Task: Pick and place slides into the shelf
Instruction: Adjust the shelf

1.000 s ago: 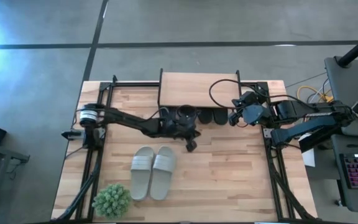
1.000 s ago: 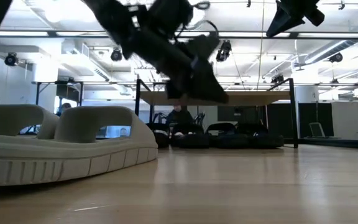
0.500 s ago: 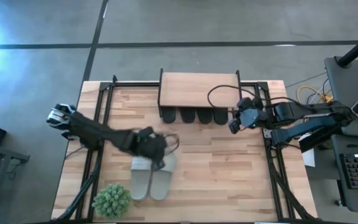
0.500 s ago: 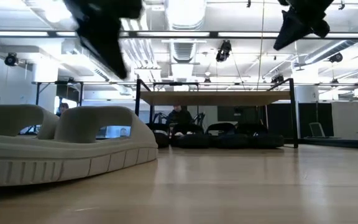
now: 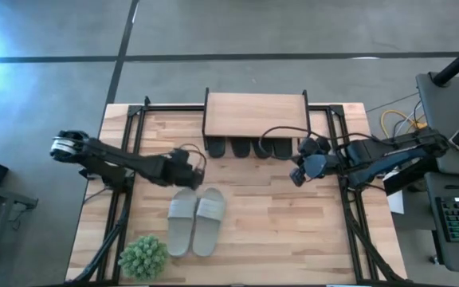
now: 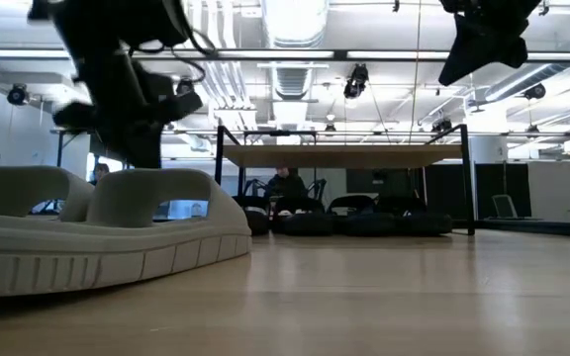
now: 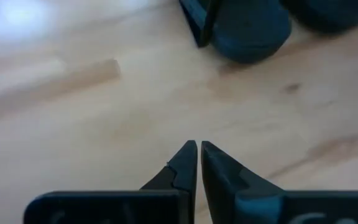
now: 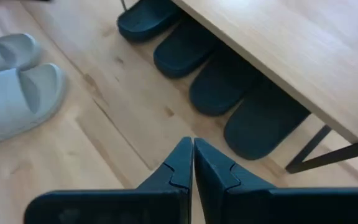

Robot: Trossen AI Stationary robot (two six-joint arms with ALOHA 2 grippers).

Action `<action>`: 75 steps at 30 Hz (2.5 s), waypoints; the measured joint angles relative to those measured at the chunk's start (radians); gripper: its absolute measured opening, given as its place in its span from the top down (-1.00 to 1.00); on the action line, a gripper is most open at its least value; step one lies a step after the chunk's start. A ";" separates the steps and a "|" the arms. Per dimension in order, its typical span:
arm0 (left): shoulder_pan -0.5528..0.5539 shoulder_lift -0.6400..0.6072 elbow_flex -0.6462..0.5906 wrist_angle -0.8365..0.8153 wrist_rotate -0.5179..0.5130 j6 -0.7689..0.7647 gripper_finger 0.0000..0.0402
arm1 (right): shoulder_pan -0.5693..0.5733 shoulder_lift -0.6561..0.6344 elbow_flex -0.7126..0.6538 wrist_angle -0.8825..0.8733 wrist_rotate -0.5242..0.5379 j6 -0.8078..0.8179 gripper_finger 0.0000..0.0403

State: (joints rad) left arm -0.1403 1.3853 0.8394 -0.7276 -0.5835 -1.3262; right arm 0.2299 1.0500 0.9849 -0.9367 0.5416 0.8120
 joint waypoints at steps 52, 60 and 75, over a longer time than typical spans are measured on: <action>0.926 0.368 -0.145 1.215 0.744 0.322 0.99 | 0.006 -0.008 0.035 -0.117 0.008 0.288 0.96; 0.933 0.234 -0.222 1.199 0.618 0.344 0.99 | 0.003 -0.008 0.075 -0.172 0.087 0.419 0.96; 0.926 -0.192 -0.377 1.080 0.593 0.366 0.99 | -0.224 -0.087 0.063 -0.621 0.207 0.728 0.96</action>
State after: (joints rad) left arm 0.7853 1.1935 0.4622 0.3522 0.0094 -0.9600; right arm 0.0058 0.9626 1.0481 -1.5578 0.7487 1.5401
